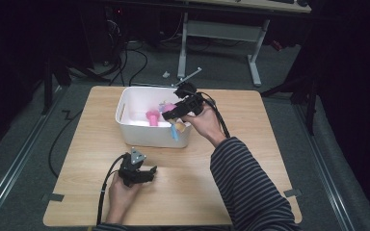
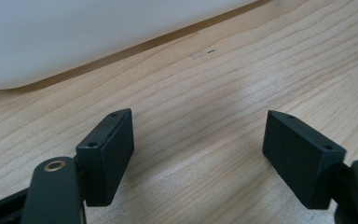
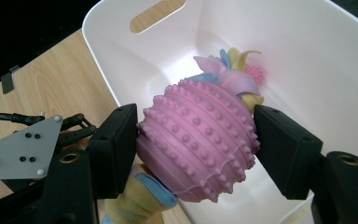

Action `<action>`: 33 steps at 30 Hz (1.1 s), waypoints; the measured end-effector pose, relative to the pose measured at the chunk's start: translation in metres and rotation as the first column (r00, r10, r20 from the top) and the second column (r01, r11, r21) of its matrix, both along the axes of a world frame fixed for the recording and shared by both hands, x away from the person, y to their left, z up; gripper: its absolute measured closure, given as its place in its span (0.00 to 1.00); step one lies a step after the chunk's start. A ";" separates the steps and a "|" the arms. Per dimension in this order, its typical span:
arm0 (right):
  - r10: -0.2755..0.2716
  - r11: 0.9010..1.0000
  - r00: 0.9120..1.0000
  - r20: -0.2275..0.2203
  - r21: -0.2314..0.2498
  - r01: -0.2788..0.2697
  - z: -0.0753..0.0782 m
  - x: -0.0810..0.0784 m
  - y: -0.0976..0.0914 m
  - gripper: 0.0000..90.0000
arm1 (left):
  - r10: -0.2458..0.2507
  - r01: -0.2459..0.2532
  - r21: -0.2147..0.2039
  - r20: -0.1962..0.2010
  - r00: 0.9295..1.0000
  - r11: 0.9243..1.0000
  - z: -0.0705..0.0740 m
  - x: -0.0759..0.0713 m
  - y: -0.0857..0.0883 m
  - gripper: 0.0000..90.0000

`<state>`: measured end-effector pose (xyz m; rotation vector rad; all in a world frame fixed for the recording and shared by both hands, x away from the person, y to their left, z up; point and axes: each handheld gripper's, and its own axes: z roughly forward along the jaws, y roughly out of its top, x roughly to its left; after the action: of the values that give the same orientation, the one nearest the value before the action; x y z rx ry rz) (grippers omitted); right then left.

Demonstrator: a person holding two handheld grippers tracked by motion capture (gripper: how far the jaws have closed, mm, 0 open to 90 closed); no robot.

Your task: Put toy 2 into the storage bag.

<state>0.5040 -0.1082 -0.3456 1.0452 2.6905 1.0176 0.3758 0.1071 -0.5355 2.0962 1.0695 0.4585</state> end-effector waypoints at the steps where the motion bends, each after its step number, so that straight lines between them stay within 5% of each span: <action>1: -0.002 1.000 1.000 -0.004 -0.004 0.002 -0.001 0.000 0.002 0.37 | 0.000 0.000 0.001 0.000 1.000 1.000 0.000 0.000 0.000 0.28; 24: 0.002 0.999 1.000 -0.014 -0.051 -0.003 -0.012 0.001 0.013 0.35 | 0.000 0.000 0.001 0.000 1.000 1.000 0.000 0.000 0.000 0.28; 33: -0.028 1.000 1.000 0.012 -0.004 0.028 -0.006 -0.003 0.004 0.32 | -0.002 0.002 -0.001 -0.003 1.000 1.000 0.000 -0.001 0.000 0.28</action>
<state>0.5009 -0.1046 -0.3514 1.0688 2.6595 1.0097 0.3753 0.1070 -0.5354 2.0975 1.0694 0.4544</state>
